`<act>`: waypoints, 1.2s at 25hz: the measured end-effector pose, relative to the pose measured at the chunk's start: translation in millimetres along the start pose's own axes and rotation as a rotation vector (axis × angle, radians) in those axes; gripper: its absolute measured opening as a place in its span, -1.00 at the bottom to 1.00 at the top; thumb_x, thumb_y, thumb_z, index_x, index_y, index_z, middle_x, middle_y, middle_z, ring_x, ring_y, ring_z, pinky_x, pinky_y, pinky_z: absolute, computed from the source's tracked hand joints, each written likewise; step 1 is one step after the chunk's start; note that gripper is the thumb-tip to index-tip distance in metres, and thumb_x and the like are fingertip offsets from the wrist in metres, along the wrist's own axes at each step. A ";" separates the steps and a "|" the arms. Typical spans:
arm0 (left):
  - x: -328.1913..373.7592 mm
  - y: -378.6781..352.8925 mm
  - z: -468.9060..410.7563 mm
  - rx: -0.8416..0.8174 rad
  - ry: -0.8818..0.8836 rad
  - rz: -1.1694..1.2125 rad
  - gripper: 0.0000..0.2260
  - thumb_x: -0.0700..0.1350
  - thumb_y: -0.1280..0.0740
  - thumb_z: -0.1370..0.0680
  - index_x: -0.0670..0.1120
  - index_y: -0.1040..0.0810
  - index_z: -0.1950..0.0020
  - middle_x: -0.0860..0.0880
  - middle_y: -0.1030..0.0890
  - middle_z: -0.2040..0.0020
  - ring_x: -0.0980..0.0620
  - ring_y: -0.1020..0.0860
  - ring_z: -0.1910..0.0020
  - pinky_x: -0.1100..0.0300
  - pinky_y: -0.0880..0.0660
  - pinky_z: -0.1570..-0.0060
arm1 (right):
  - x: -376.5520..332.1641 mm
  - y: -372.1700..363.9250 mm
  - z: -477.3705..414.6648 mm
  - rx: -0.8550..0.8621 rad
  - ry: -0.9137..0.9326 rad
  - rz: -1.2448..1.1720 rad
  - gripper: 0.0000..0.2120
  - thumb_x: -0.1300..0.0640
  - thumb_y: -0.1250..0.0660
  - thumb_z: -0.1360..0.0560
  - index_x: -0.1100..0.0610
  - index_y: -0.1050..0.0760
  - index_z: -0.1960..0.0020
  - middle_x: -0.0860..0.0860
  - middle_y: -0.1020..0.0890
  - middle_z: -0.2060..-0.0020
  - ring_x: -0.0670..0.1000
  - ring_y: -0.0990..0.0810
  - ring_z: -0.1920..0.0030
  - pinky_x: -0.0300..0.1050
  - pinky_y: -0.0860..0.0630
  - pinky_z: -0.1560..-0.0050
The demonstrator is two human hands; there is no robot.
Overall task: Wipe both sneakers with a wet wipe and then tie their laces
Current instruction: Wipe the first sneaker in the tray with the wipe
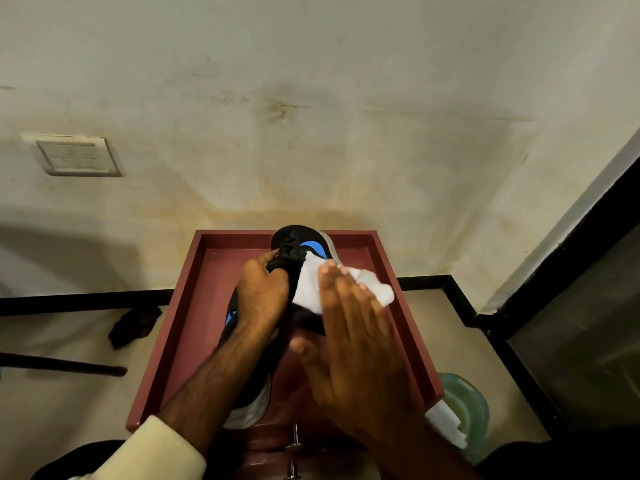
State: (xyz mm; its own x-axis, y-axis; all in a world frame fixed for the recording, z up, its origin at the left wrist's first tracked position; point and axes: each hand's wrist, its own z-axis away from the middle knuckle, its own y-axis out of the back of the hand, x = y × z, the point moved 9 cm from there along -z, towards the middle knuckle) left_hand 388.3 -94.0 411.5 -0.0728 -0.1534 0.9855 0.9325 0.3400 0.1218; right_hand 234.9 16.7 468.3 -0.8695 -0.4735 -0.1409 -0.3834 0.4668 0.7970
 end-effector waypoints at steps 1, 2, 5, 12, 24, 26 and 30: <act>5.5 -3.9 4.3 -0.014 -0.022 -0.035 -0.70 -0.12 -0.29 -0.50 0.08 -0.71 -0.16 0.06 -0.77 0.14 -0.04 -0.74 0.12 -0.14 -0.70 0.07 | 15.8 8.5 -12.2 0.047 -0.045 0.006 -0.30 -0.27 0.04 -0.70 0.17 -0.23 -0.66 0.07 -0.33 -0.63 0.06 -0.26 -0.64 0.06 -0.22 -0.62; 14.0 -6.3 9.3 -0.027 -0.056 -0.058 -0.68 -0.07 -0.28 -0.49 0.09 -0.70 -0.18 0.08 -0.77 0.12 0.01 -0.74 0.10 -0.07 -0.70 0.06 | 28.7 17.7 -23.4 0.097 -0.067 0.001 -0.35 -0.23 0.03 -0.71 0.18 -0.31 -0.61 0.07 -0.45 -0.56 0.08 -0.38 -0.58 0.05 -0.29 -0.58; 29.4 -10.7 18.8 -0.080 -0.109 -0.150 -0.77 -0.01 -0.35 -0.52 0.02 -0.72 -0.10 0.09 -0.75 0.19 0.11 -0.70 0.20 0.20 -0.59 0.24 | 49.5 42.9 -43.0 0.228 -0.041 -0.012 -0.42 -0.16 0.06 -0.74 0.14 -0.54 -0.43 0.03 -0.67 -0.29 0.10 -0.61 -0.30 -0.07 -0.36 -0.41; 34.1 -39.6 53.1 -0.388 -0.211 -0.617 -0.65 0.05 -0.35 -0.55 -0.16 -0.46 0.31 0.02 -0.51 0.43 0.19 -0.42 0.53 0.41 -0.34 0.52 | 87.2 82.6 -58.0 0.218 -0.064 -0.022 -0.32 -0.19 0.11 -0.74 0.12 -0.72 -0.04 0.06 -0.74 0.18 0.15 -0.69 0.15 0.07 -0.59 0.08; 88.1 -15.1 68.4 -0.185 -0.631 -0.481 -0.60 0.31 -0.15 -0.64 0.07 -0.49 0.20 0.07 -0.56 0.34 0.11 -0.56 0.33 0.03 -0.54 0.31 | 85.1 68.6 -93.0 0.041 -0.089 -0.001 -0.21 -0.33 0.24 -0.68 0.08 -0.58 0.27 0.00 -0.58 0.46 0.07 -0.56 0.39 -0.11 -0.41 0.28; 96.5 -31.5 86.4 -0.413 -0.684 -0.190 -0.72 0.15 -0.20 -0.69 0.04 -0.62 0.00 0.05 -0.66 0.17 0.03 -0.66 0.17 -0.08 -0.60 0.17 | 79.9 62.2 -101.7 -0.015 -0.080 0.037 -0.14 -0.37 0.31 -0.64 0.04 -0.66 0.17 -0.01 -0.66 0.38 0.05 -0.61 0.32 -0.10 -0.48 0.23; 84.3 -62.4 93.9 -0.658 -0.614 -0.006 -0.72 -0.17 -0.26 -0.70 -0.10 -0.52 -0.41 -0.02 -0.69 -0.22 0.00 -0.66 -0.23 -0.14 -0.58 -0.25 | 58.1 60.9 -115.5 0.008 -0.008 0.066 -0.25 -0.30 0.22 -0.68 0.03 -0.62 0.20 0.00 -0.66 0.37 0.08 -0.63 0.31 -0.10 -0.45 0.19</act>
State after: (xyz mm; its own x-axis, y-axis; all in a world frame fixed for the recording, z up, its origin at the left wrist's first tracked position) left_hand 290.8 -41.0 498.1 -0.0787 0.4334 0.8978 0.9316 -0.2887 0.2210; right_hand 197.0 -68.7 576.5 -0.8952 -0.4357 -0.0931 -0.3280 0.5029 0.7997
